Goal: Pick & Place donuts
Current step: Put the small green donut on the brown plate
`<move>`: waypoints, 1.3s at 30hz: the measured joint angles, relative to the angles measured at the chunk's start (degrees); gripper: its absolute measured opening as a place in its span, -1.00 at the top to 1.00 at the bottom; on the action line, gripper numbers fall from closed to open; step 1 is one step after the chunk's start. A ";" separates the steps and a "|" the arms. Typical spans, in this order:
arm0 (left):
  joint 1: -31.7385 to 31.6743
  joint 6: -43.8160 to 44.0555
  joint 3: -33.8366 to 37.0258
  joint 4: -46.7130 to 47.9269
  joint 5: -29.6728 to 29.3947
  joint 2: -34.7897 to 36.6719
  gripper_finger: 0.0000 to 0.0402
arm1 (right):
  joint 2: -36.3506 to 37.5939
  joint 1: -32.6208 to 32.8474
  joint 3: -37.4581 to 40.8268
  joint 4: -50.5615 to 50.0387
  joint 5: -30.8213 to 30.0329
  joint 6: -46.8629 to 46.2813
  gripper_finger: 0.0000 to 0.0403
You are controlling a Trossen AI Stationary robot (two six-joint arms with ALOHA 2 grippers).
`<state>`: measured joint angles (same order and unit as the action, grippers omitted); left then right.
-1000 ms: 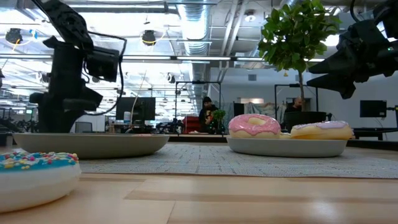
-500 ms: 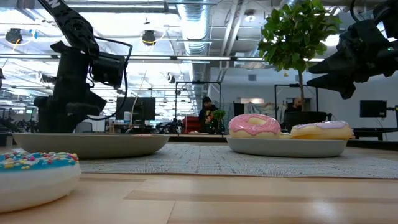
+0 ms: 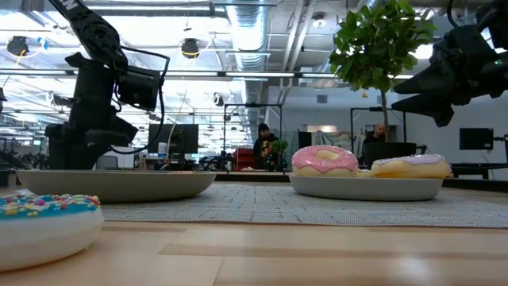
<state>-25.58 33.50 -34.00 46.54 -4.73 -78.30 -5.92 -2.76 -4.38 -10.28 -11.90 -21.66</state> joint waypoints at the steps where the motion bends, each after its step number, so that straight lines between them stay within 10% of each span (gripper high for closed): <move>1: 0.00 0.00 -0.02 0.08 0.05 0.00 0.73 | 0.00 0.00 0.00 0.00 0.00 -0.21 -0.04; 23: 7.57 10.34 -10.42 -0.06 15.12 15.06 0.73 | 0.00 0.00 0.00 0.02 -0.07 -0.88 -0.04; 39: 25.13 23.32 -12.10 -11.73 10.16 1.37 0.73 | 0.00 0.00 0.00 0.00 -0.07 -0.53 -0.04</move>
<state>-0.46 56.81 -46.11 34.81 5.44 -76.93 -5.92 -2.76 -4.38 -10.28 -11.97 -22.20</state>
